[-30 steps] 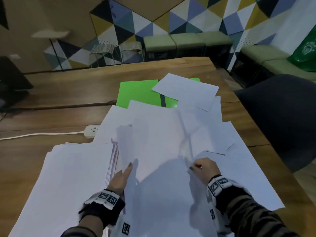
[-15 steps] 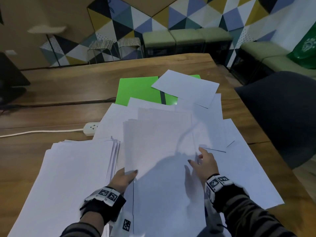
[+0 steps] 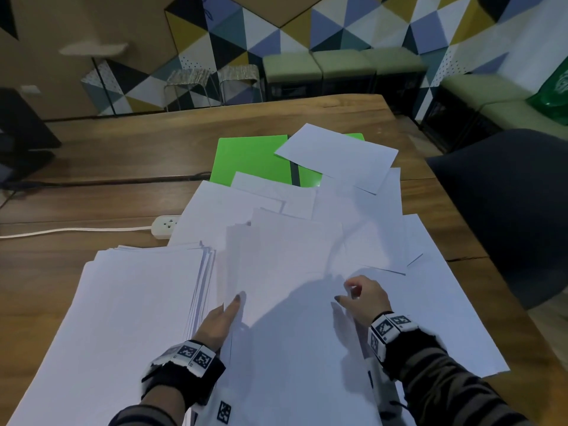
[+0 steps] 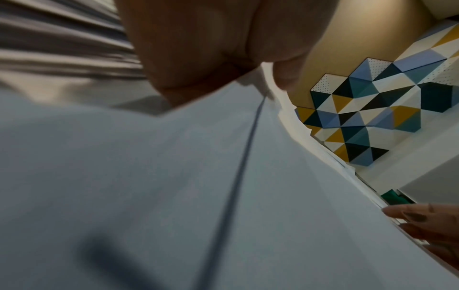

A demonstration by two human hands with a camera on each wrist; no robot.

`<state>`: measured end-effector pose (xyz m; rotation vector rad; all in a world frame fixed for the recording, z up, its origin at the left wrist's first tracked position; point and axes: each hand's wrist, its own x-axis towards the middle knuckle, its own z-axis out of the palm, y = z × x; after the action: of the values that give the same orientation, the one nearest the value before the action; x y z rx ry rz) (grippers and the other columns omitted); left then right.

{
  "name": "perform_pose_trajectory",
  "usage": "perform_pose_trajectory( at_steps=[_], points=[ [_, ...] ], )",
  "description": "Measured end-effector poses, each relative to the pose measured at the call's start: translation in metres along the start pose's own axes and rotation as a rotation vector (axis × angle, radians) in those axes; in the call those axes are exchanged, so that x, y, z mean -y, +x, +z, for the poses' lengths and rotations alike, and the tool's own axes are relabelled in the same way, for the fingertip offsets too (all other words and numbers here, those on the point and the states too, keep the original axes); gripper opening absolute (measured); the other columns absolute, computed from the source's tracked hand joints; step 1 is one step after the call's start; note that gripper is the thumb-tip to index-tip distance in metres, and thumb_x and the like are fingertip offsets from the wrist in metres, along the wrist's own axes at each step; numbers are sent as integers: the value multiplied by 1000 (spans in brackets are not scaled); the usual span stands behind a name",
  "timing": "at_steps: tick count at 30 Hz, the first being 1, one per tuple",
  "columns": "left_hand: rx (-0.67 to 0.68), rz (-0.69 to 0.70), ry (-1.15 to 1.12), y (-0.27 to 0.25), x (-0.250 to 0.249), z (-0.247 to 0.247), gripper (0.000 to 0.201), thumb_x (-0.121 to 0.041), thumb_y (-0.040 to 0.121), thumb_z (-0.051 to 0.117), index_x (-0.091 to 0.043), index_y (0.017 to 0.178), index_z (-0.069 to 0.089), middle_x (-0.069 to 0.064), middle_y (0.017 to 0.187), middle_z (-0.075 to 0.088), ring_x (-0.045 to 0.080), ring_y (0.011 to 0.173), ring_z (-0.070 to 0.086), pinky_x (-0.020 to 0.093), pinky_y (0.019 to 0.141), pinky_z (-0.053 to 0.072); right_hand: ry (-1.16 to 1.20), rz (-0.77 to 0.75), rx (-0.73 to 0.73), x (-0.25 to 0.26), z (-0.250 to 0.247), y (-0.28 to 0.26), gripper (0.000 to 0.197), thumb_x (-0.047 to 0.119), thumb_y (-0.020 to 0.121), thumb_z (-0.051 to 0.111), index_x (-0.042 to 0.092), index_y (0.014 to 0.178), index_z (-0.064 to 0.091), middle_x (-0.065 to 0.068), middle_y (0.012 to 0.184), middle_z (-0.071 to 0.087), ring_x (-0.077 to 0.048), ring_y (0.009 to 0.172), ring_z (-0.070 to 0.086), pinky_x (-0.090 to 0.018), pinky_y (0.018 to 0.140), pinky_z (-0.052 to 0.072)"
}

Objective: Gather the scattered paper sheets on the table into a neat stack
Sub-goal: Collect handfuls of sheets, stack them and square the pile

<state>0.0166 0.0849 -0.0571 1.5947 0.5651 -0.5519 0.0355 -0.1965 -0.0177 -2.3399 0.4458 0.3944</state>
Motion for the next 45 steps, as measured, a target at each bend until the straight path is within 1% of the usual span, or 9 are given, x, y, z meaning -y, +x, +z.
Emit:
perform_pose_trajectory(
  at_steps=[4,10,20,28,32,35,39,42,45],
  points=[
    [74,72,-39,-9,2,1,43,-26,46,76,-1,78,62,13,69,62,25,65,60,35,65,46,41,37,45,-6,6,-7,27,20,78,72,14,100,57,5,79,51,-16,83,52,-21,76,40],
    [-12,68,73,-9,-4,4,52,-49,80,67,-1,67,53,8,51,54,21,48,53,26,50,41,102,-26,24,-8,10,-7,26,17,81,68,15,101,53,5,64,45,-13,68,48,-20,62,36],
    [-199,258,-139,-24,-36,-23,4,-6,86,62,-8,89,64,7,71,70,27,70,64,33,67,49,227,142,-22,-7,-12,8,20,24,89,58,11,104,58,-9,98,62,-30,99,61,-36,92,48],
    [-425,125,-225,-12,-12,-64,33,-15,91,58,2,119,54,12,85,60,29,86,55,37,78,41,116,64,212,23,36,-21,22,25,88,58,14,105,51,-2,101,54,-25,106,57,-24,83,42],
    [-469,-58,-239,0,8,-79,77,-39,89,58,4,144,25,21,143,40,37,125,46,40,98,38,111,52,268,29,44,-30,47,37,82,67,6,114,49,-6,106,52,-20,100,52,-29,90,42],
    [-422,-120,-267,5,17,-85,78,-46,85,60,4,138,35,24,119,57,35,109,56,43,96,39,-63,-27,381,29,58,-35,46,38,76,72,7,104,52,-7,106,56,-18,93,53,-30,84,46],
    [-383,-150,-248,2,15,-87,46,-46,88,57,-3,104,54,24,100,58,32,82,57,37,74,42,-56,-58,279,31,55,-37,24,29,76,69,12,78,52,-6,85,58,-21,80,58,-29,67,45],
    [-379,-150,-200,15,36,-97,110,-71,53,72,-5,136,43,22,140,45,42,121,50,55,104,39,48,-32,87,21,23,-22,19,20,82,64,8,97,63,-15,99,65,-27,93,61,-29,75,44],
    [-291,-92,-137,16,35,-91,98,-56,57,79,-3,132,47,25,140,43,43,126,45,58,108,33,284,-43,52,8,-7,-5,14,10,85,63,7,99,65,-19,105,66,-34,102,62,-41,90,49]
  ],
)
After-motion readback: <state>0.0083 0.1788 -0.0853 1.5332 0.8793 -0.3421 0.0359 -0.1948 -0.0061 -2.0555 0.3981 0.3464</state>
